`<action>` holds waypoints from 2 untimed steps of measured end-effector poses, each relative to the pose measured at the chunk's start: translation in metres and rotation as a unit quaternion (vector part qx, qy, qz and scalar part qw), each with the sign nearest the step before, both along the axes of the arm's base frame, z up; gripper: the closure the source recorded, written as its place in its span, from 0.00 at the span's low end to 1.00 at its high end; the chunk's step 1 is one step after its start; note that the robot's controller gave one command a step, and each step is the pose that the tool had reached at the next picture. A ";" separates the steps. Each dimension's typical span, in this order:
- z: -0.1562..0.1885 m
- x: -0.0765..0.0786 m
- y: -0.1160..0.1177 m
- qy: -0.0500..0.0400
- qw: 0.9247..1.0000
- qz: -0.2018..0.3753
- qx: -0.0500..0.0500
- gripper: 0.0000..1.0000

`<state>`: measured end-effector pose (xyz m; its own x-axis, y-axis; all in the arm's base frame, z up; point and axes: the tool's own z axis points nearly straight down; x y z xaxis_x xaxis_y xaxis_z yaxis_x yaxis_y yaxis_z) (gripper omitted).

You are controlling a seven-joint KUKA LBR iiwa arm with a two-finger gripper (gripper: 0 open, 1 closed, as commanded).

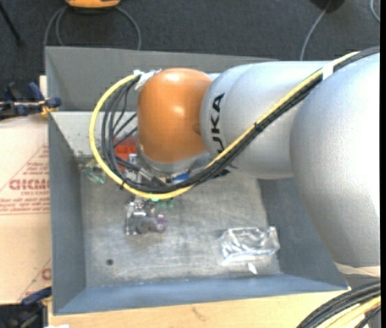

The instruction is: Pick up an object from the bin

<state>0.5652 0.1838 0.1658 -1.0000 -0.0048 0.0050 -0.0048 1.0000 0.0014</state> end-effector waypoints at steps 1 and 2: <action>-0.075 0.005 -0.061 -0.006 0.998 -0.064 0.001 0.00; -0.075 0.005 -0.059 -0.005 0.998 -0.063 0.001 1.00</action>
Offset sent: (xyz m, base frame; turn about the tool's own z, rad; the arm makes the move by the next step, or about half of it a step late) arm 0.0031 -0.0591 -0.0759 0.1250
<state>0.5697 0.1249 0.0910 -0.9926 0.1211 -0.0040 0.1211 0.9926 0.0038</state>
